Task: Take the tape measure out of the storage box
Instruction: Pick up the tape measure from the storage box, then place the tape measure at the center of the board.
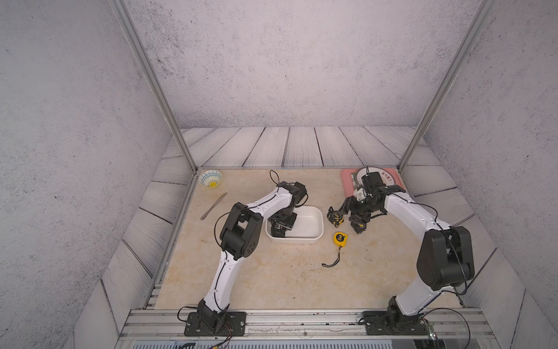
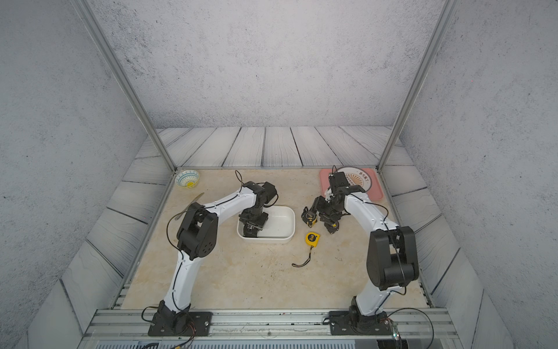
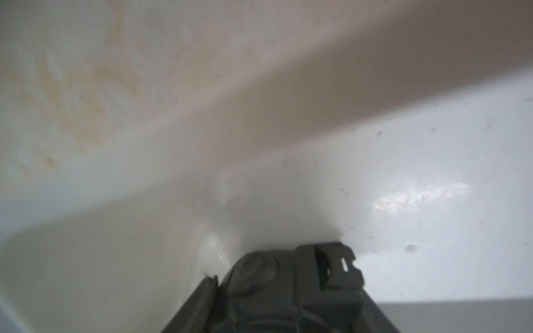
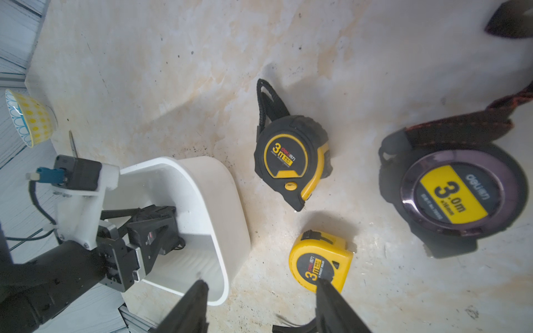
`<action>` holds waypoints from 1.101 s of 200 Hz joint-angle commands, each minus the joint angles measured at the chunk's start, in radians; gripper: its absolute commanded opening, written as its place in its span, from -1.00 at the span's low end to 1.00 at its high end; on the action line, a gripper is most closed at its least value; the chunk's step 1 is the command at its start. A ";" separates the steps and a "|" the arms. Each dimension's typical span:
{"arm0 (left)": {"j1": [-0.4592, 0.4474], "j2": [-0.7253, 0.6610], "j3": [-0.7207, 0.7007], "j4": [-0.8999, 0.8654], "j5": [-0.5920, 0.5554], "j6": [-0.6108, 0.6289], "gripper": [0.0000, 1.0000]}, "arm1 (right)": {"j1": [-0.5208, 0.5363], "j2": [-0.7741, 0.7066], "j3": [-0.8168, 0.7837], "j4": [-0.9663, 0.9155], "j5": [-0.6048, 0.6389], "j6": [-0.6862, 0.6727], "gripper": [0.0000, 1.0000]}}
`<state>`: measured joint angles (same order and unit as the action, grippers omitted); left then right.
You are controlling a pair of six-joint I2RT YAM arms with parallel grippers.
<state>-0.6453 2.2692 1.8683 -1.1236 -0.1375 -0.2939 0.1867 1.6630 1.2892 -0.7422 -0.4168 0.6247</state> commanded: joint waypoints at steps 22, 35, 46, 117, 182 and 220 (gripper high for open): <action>0.003 0.011 0.045 -0.057 0.009 0.002 -1.00 | -0.001 -0.038 0.011 0.003 -0.002 0.006 0.24; 0.003 0.000 0.085 -0.069 0.009 0.003 -1.00 | 0.000 -0.037 0.010 0.004 -0.002 0.005 0.24; 0.003 -0.009 0.128 -0.085 -0.001 0.002 -1.00 | 0.000 -0.038 0.010 0.005 -0.005 0.005 0.24; 0.019 0.003 0.516 -0.258 0.004 -0.078 -1.00 | 0.000 -0.104 -0.031 0.069 -0.066 -0.032 0.24; 0.041 -0.071 0.571 -0.217 0.259 -0.312 -1.00 | 0.038 -0.244 -0.123 0.299 -0.230 -0.037 0.29; 0.039 -0.096 0.568 -0.153 0.462 -0.463 -1.00 | 0.093 -0.226 -0.097 0.392 -0.272 -0.029 0.37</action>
<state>-0.6029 2.2421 2.4210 -1.3243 0.1486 -0.6254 0.2516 1.4479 1.1744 -0.4366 -0.6285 0.5983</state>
